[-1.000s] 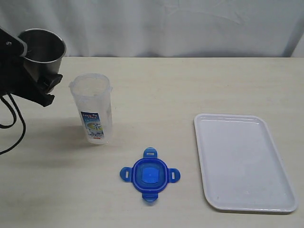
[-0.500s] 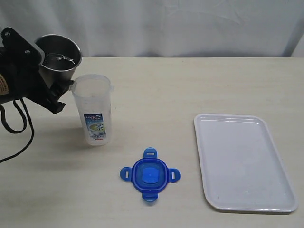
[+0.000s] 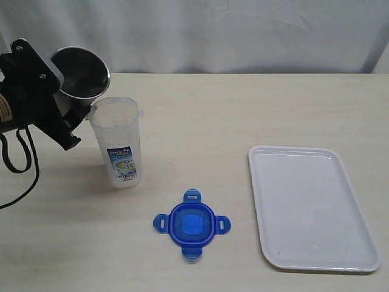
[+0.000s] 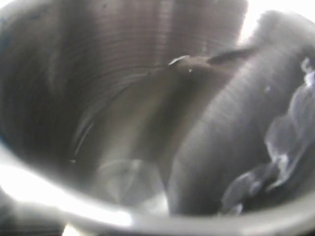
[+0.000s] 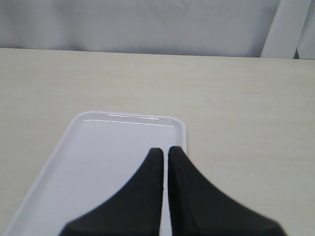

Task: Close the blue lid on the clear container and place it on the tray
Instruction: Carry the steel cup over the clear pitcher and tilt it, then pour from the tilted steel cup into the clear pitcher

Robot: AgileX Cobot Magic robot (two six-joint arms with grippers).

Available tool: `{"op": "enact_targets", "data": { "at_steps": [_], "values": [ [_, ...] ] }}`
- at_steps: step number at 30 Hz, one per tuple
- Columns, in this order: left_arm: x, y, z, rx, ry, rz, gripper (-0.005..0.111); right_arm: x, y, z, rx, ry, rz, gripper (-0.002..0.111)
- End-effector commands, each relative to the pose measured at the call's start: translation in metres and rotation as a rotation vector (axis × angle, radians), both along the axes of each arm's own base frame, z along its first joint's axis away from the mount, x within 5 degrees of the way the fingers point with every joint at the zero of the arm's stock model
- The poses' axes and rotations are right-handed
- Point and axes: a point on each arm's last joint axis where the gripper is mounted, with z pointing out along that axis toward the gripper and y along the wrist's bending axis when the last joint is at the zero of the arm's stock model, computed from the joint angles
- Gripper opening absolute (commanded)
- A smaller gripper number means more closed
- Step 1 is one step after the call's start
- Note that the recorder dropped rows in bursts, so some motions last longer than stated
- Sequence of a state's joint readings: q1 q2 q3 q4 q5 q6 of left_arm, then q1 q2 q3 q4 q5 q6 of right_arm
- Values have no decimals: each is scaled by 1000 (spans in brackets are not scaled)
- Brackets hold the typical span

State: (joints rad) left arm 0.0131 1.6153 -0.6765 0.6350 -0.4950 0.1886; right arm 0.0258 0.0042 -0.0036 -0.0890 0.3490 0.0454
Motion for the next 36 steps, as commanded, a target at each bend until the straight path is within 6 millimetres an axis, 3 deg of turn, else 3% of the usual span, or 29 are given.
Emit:
{"op": "enact_targets", "data": {
  "at_steps": [1,17,36],
  "values": [
    [4,-3,12,-17,-83,-23,0,0,0,-1,-5,-4,1,4],
    [5,-2,13,102,-128,-53,0,0,0,-1,-5,-4,1,4],
    [5,-3,14,100,-147,-69,0,0,0,-1,-5,-4,1,4]
  ]
}}
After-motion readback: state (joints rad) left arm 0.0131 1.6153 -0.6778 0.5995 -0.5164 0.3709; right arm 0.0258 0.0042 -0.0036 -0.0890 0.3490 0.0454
